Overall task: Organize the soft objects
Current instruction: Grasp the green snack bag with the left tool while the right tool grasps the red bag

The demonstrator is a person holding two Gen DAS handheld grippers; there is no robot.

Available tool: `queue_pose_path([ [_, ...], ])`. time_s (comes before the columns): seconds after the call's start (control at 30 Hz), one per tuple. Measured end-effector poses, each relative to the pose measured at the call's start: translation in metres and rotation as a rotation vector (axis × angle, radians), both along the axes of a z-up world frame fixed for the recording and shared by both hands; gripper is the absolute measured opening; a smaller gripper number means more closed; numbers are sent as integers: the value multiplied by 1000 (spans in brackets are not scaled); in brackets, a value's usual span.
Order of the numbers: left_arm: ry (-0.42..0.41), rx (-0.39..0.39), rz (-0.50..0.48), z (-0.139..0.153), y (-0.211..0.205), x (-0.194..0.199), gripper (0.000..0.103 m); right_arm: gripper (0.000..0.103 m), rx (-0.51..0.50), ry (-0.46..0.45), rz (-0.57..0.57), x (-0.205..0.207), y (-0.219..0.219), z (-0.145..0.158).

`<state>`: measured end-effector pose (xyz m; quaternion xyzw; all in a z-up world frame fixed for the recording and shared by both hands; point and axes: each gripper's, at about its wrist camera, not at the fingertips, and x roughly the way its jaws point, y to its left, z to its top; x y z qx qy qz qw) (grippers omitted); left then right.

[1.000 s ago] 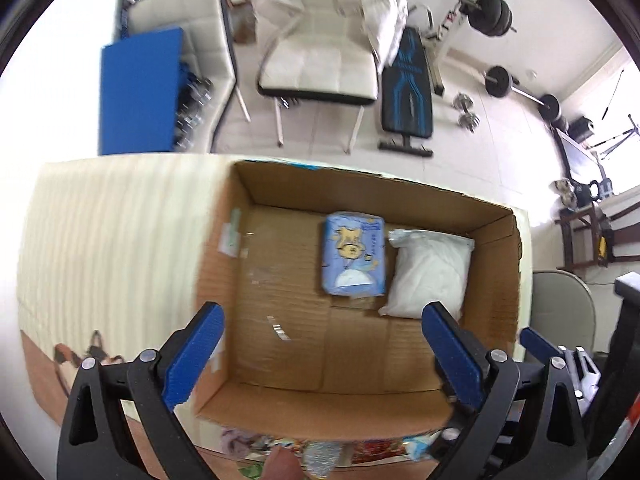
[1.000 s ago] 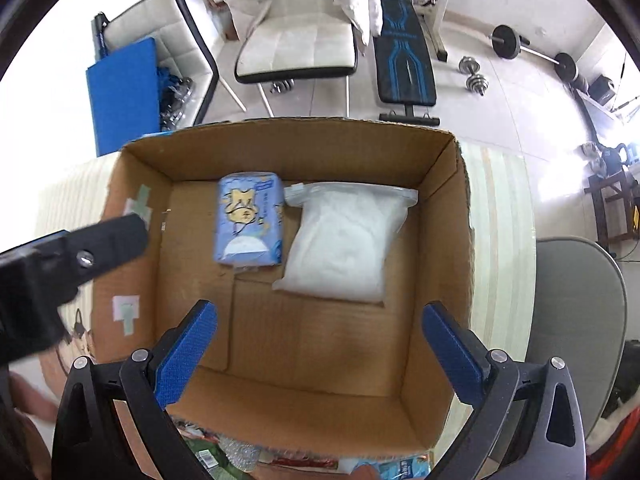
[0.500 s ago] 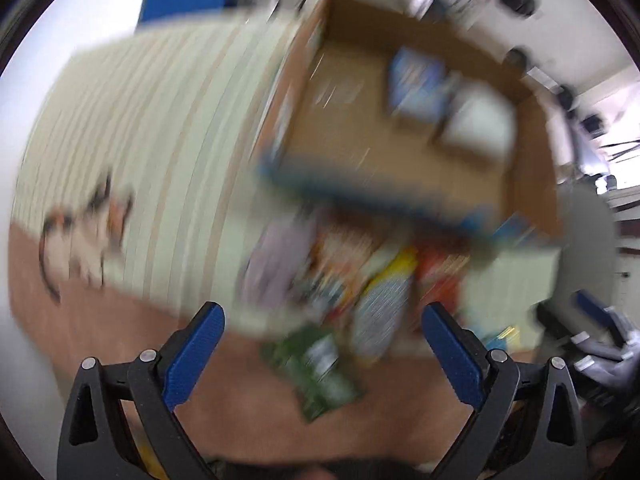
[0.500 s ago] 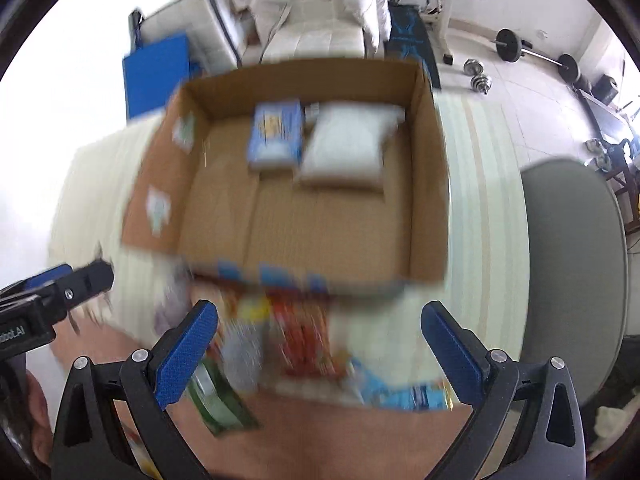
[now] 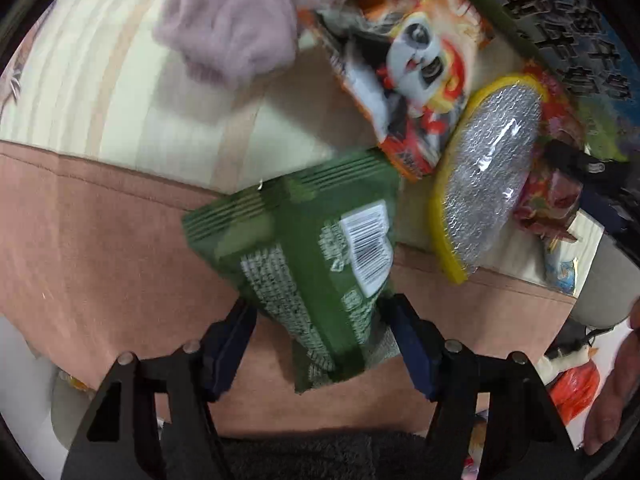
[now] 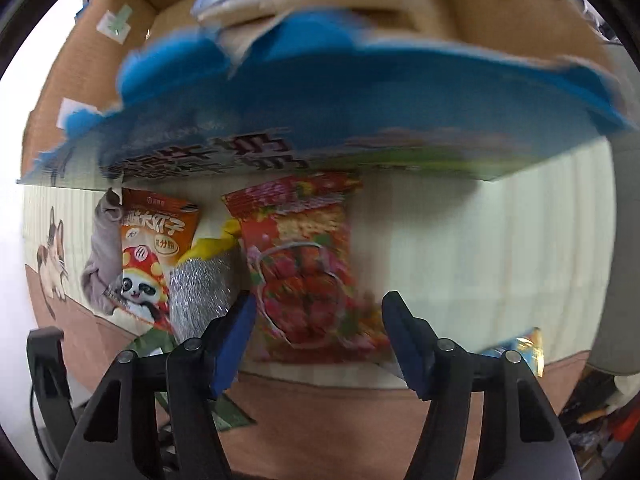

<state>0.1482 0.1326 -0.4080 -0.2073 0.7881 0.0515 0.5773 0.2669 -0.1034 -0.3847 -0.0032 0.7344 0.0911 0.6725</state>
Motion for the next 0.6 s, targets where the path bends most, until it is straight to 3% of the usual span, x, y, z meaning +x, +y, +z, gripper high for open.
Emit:
queue_pose_path([
  [0.07,-7,19,-52,2,-7,3,50,68,-28,20,9,2,5,-10],
  [0.1,-14,16,-70,3,-8,5,48,66,-32,29,8,2,6,-12],
  [0.13,-15,21,-100,4,-8,7,46,54,-39,36,7,2,6,-14],
  [0.37,-69,174,-296,20,11,24,42,51,-19,110,1,-29,-5,-8],
  [0.6,40,-23,-106,-2,38,15,45,51,61,229,-10,-86,-16,-17],
])
